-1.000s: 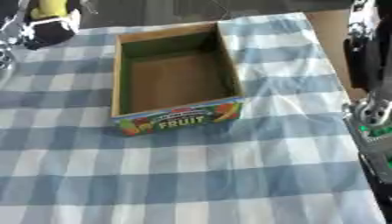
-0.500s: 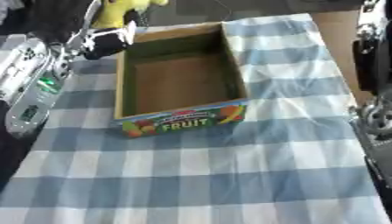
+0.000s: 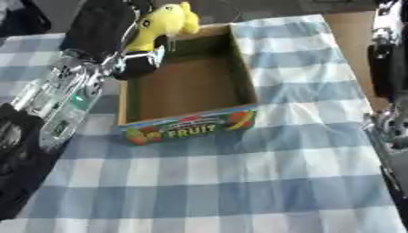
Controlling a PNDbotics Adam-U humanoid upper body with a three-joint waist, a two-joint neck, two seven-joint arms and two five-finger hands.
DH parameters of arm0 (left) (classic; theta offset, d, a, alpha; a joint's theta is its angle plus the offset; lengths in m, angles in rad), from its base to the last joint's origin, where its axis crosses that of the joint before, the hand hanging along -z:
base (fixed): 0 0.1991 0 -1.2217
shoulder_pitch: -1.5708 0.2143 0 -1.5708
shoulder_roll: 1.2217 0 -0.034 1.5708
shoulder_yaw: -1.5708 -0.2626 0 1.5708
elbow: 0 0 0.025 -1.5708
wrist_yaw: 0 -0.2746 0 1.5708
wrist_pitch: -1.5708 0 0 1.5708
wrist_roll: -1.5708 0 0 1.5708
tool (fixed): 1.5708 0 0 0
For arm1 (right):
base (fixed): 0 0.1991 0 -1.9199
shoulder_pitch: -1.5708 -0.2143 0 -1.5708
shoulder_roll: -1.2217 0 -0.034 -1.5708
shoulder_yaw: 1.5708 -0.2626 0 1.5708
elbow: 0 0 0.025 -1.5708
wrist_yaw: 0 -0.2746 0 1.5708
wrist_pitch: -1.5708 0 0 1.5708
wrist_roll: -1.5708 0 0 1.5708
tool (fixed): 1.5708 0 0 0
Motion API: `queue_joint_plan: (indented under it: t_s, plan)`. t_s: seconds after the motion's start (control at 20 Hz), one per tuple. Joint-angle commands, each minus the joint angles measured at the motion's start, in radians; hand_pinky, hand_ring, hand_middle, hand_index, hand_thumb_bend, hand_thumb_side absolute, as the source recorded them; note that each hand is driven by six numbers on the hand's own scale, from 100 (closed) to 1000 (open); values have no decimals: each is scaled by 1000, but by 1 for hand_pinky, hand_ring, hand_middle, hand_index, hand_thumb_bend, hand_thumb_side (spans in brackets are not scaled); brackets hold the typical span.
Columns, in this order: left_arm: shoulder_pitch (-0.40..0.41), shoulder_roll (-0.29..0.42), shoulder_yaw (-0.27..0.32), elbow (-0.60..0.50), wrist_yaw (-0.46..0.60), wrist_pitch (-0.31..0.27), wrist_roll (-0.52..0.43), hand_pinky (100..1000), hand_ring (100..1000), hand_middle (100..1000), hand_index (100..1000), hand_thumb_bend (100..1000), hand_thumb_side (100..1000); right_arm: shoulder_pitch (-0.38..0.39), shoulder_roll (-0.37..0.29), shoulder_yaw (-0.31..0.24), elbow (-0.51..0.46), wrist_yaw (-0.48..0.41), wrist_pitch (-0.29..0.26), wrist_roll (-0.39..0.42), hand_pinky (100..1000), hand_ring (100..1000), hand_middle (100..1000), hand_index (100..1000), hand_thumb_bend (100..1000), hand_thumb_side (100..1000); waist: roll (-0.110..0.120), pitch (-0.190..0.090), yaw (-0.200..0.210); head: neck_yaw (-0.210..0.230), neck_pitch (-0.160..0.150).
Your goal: Pick up objects on the table and place them in the box.
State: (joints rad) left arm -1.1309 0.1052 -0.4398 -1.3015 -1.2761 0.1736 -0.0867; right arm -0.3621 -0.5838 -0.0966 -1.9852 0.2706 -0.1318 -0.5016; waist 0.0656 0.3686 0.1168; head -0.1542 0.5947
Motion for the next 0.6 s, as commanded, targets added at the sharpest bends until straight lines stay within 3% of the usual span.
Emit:
queue_joint_plan:
  t_s: [0.05, 0.4, 0.6]
  plan:
    - [-23, -4, -10, 14, -46, -48, -22, 457, 475, 395, 422, 100, 313, -15, -10, -2, -15, -5, -3, 5, 763, 728, 774, 910, 100, 943, -6, -18, -4, -5, -10]
    - [-19, -17, -19, 47, -106, -126, -74, 512, 531, 454, 557, 100, 301, -16, -7, -3, -15, -7, -4, 4, 763, 728, 772, 910, 100, 942, -7, -15, -8, -6, -6]
    - [-18, -19, -25, 59, -121, -175, -175, 591, 618, 534, 685, 100, 280, -17, -8, -2, -15, -8, -3, 3, 763, 728, 772, 910, 100, 941, -5, -17, -11, -4, 0]
